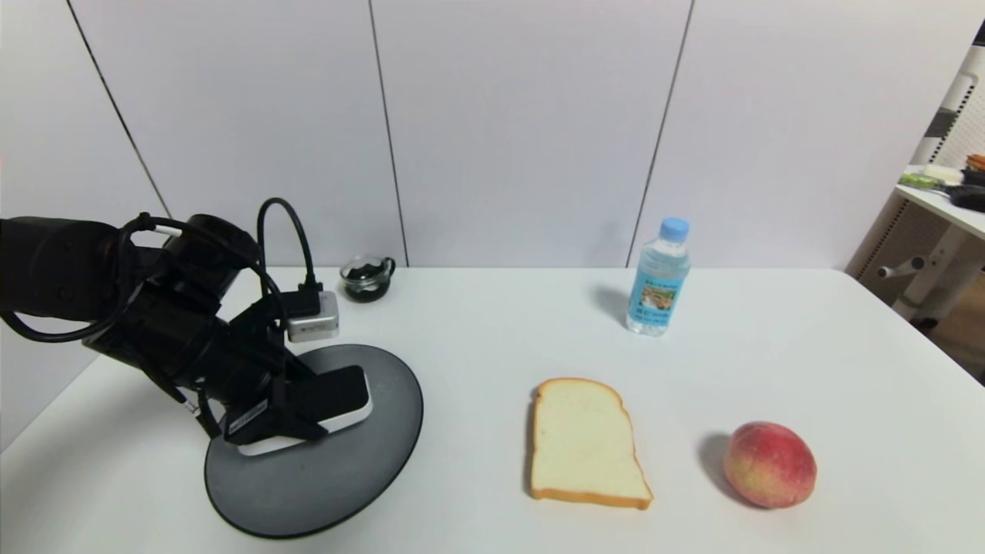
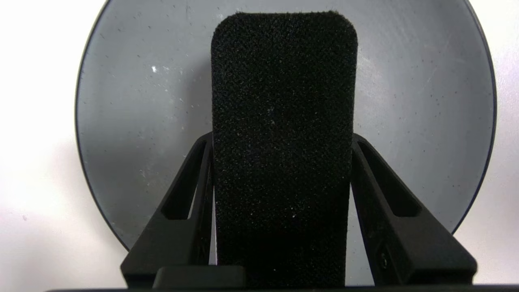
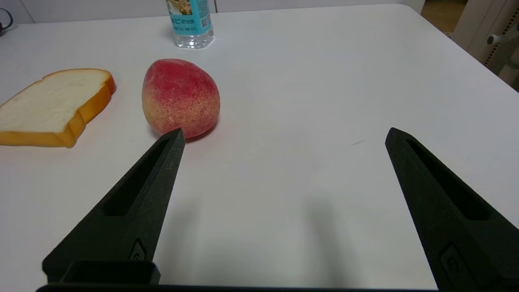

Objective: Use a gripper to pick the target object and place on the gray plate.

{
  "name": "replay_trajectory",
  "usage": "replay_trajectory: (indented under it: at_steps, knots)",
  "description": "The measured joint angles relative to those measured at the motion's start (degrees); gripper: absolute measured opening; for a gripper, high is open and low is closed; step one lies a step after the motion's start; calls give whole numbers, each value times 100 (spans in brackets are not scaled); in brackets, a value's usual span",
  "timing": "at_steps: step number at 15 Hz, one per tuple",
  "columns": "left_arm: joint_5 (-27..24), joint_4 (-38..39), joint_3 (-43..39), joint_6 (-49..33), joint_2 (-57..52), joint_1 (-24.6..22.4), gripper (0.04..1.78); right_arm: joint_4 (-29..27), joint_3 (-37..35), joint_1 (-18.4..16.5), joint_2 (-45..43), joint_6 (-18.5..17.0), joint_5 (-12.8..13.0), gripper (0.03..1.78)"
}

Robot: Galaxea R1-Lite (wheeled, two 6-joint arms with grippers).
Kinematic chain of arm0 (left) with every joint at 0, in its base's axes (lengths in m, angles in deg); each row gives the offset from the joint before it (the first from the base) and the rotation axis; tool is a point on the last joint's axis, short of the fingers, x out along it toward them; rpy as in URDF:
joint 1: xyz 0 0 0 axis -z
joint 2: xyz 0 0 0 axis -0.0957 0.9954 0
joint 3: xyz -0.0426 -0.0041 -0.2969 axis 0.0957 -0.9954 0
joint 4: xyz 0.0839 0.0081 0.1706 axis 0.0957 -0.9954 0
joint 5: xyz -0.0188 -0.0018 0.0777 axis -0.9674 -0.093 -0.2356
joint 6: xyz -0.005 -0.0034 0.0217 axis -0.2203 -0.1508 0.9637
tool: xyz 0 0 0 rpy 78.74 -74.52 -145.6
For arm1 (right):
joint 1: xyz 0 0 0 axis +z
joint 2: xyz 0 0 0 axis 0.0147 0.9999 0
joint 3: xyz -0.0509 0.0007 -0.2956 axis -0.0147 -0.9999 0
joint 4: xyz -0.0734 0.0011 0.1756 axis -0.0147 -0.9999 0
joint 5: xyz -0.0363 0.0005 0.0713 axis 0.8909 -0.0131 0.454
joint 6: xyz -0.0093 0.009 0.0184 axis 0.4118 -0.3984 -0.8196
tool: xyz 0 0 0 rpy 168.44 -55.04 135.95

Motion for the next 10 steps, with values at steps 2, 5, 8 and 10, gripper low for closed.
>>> replay_trajectory:
  at_steps: [2,5,8,10]
  knots:
    - [-2,-2,-59,7,-11,52,100,-5,0,0,0,-2,0,171]
    - [7,7,-78,7,-17,65,100,0,0,2,0,-2,-1,171]
    - [13,16,-44,10,-55,72,100,0,0,-2,0,0,-1,171]
    - [18,16,-35,7,-118,78,100,-2,0,0,0,-2,-1,171]
